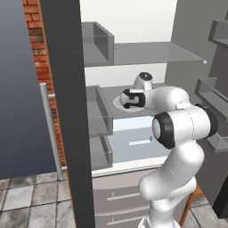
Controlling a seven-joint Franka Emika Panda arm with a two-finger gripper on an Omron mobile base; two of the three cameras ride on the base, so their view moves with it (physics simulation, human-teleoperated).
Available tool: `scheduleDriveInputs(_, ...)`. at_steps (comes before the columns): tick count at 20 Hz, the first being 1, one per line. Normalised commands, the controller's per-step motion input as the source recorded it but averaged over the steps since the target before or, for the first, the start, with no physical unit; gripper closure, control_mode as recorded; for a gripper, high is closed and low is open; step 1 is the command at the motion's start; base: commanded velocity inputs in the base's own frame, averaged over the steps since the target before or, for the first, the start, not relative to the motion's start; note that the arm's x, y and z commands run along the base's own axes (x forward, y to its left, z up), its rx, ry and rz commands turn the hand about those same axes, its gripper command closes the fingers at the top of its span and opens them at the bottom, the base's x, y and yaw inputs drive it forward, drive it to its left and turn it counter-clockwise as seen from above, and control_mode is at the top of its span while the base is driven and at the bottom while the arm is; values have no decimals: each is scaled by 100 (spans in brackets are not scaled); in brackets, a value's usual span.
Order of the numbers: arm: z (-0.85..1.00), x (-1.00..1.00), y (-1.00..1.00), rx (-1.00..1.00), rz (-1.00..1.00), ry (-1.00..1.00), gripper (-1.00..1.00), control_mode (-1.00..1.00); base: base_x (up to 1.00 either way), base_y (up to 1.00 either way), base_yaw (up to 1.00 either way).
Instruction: Retrieve the shrimp from the fridge and place it on the cutting board.
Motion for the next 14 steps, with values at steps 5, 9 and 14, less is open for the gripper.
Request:
scheduleDriveInputs(5,0,36,0,0,-1,-4,-100,-100,0,0,0)
scheduleDriveInputs(9,-9,33,0,0,-1,0,-100,-100,0,0,0)
scheduleDriveInputs(14,-20,38,0,0,-1,0,-100,-100,0,0,0)
